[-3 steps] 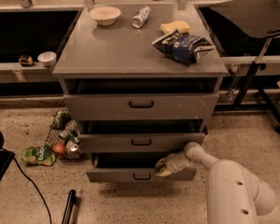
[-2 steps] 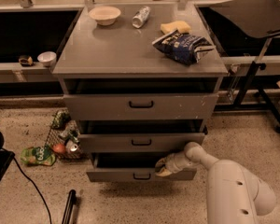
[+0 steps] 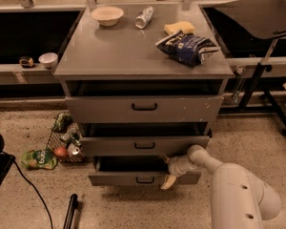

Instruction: Open bottom drawer

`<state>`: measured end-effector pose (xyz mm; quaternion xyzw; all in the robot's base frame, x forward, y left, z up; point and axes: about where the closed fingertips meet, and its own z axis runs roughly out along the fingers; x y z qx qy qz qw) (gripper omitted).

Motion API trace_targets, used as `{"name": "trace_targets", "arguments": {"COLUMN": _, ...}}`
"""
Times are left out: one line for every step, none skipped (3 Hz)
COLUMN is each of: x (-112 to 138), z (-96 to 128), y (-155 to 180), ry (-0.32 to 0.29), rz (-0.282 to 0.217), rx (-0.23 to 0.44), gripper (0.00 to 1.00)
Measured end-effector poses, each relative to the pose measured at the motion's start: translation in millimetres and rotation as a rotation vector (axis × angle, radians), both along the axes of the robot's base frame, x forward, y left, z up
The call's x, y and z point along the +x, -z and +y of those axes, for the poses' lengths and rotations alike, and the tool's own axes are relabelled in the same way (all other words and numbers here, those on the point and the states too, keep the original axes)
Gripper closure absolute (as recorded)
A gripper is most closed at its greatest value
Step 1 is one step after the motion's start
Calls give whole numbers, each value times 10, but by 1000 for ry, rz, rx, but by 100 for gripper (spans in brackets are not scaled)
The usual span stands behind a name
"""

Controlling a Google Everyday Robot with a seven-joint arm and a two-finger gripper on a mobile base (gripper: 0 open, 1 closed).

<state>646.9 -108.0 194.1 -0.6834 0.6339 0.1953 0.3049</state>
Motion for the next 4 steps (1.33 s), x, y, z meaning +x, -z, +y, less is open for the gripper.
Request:
{"name": "trace_targets", "arguments": {"x": -76, "z": 129, "y": 88, "ry": -23, "rz": 30, "rx": 10, "gripper": 0}}
{"name": "trace_targets", "arguments": {"x": -221, "z": 263, "y": 113, "ry": -66, "rz": 63, "rx": 55, "gripper": 0}}
{"name": "trace_targets", "arguments": {"x": -449, "z": 381, "y": 49, "ry": -128, "rz": 96, "rx": 101, "gripper": 0}}
{"name": "trace_targets", "arguments": {"x": -640, "z": 484, "y": -35, "ry": -181, "rz": 121, "rx": 122, "gripper": 18}}
